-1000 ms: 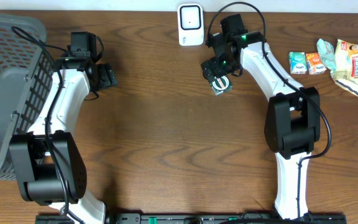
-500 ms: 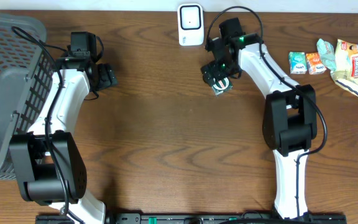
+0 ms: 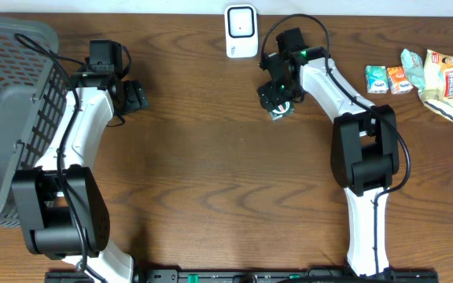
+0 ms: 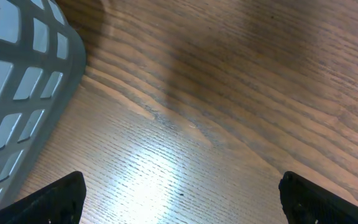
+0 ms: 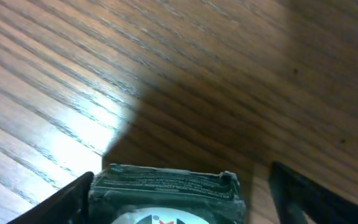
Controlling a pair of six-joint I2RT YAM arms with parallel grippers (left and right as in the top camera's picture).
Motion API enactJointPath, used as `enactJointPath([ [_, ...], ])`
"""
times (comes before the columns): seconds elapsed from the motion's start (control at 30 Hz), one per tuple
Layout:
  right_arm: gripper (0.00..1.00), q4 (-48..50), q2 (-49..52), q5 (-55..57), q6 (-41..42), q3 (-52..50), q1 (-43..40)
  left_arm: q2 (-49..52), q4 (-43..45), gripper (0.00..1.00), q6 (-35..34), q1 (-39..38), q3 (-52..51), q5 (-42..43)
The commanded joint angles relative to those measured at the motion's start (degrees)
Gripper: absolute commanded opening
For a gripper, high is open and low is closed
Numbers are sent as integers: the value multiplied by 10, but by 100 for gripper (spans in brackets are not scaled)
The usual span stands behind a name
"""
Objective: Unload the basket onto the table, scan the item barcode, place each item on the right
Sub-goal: 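Lift the Zam-Buk tin with the right gripper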
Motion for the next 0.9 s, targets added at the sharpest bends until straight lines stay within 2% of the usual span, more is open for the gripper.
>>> enactJointPath([
  [0.0, 78, -8, 6, -2, -2, -19, 5, 0, 0, 97, 8, 0, -3, -3],
  [0.33, 72, -15, 6, 24, 10, -19, 5, 0, 0, 97, 8, 0, -3, -3],
  [0.57, 64, -35, 6, 23, 39, -19, 5, 0, 0, 98, 8, 0, -3, -3],
  [0.87, 60, -45, 6, 52, 39, -19, 5, 0, 0, 98, 8, 0, -3, -3],
])
